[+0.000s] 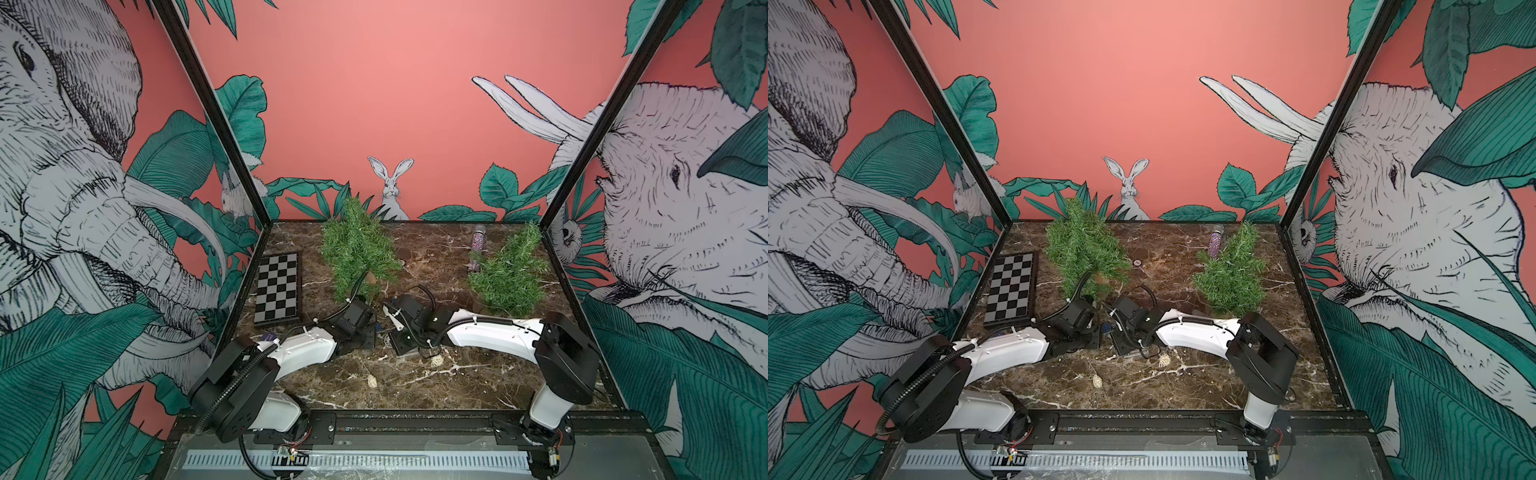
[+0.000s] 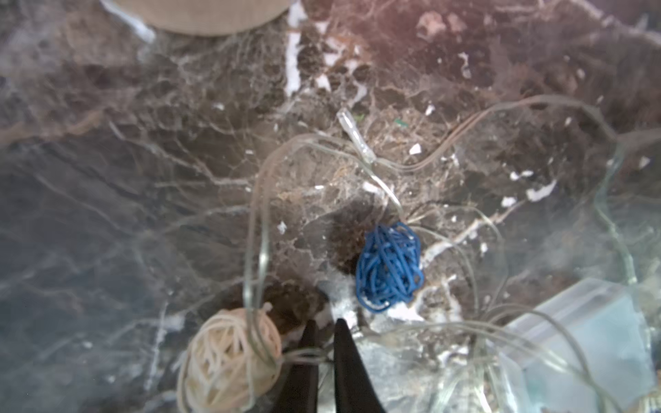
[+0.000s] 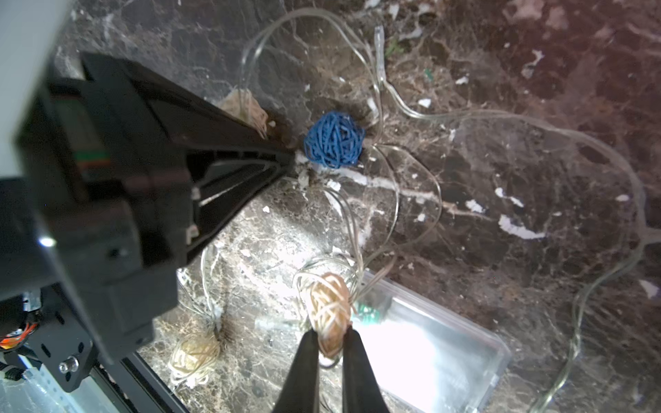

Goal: Wrap string light around the christmas tree
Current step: Wrap the light string around the Christmas tree.

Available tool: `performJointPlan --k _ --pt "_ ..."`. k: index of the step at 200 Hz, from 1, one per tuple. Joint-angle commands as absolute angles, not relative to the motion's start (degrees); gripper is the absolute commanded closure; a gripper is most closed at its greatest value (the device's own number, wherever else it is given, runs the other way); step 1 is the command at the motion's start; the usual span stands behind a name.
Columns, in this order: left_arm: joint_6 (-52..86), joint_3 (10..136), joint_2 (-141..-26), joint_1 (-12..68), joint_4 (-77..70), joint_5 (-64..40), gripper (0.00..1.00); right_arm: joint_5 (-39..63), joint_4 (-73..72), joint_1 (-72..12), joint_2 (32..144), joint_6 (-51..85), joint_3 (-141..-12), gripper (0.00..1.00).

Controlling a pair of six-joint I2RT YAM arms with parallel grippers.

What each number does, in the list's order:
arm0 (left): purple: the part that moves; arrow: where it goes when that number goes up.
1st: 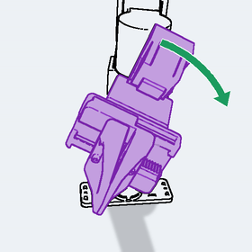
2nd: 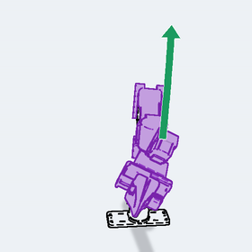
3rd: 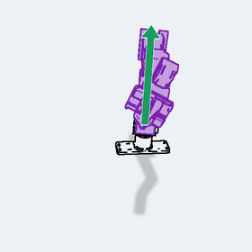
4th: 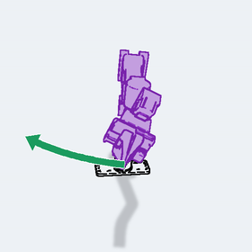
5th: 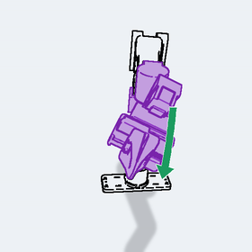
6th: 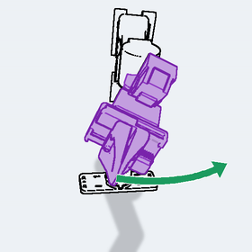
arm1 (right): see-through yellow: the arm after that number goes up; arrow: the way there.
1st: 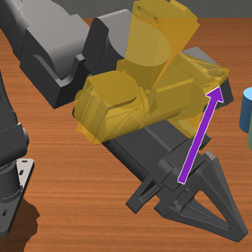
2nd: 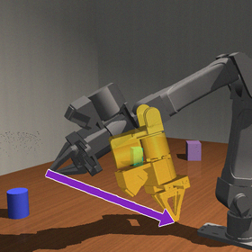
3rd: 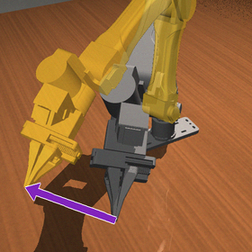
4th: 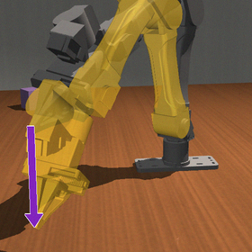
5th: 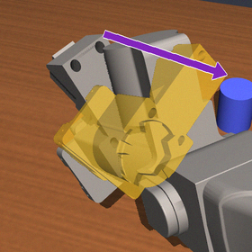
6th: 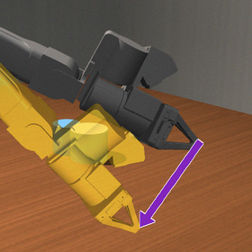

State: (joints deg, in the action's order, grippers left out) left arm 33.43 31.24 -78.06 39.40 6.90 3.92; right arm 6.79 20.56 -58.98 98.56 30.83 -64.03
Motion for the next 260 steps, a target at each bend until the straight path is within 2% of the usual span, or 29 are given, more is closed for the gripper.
performJointPlan --k 1,54,103,125,168,183,197,230,260 --pt "33.1 31.5 -71.6 39.5 11.8 6.7 0.97 4.7 22.7 -59.2 95.6 29.8 -63.1 0.88" --pt "29.0 40.3 -50.9 35.8 35.9 7.0 1.00 2.9 23.2 -57.0 94.4 28.3 -61.2 0.89" --pt "25.4 50.4 -46.9 31.6 44.7 -1.1 1.00 5.8 21.9 -56.9 99.5 28.6 -64.0 0.89" --pt "23.1 55.8 -47.0 30.5 52.0 5.2 1.00 3.9 23.0 -56.9 98.5 27.7 -63.1 0.89" --pt "20.1 66.0 -45.9 29.4 63.1 27.5 1.00 0.4 26.6 -56.4 96.3 25.8 -62.1 0.90" --pt "18.6 66.8 -47.2 29.4 64.9 30.5 1.00 0.0 27.2 -56.1 94.6 25.2 -62.2 0.91" --pt "18.8 66.0 -48.6 29.4 65.3 28.4 1.00 1.3 26.9 -56.1 92.3 24.5 -62.5 0.92" --pt "20.3 59.6 -48.7 29.4 57.7 15.6 1.00 4.8 28.9 -56.0 84.7 22.6 -66.5 0.93" --pt "20.1 56.6 -47.0 29.4 53.5 11.1 1.00 -0.3 33.5 -55.6 79.8 19.5 -72.3 0.93"
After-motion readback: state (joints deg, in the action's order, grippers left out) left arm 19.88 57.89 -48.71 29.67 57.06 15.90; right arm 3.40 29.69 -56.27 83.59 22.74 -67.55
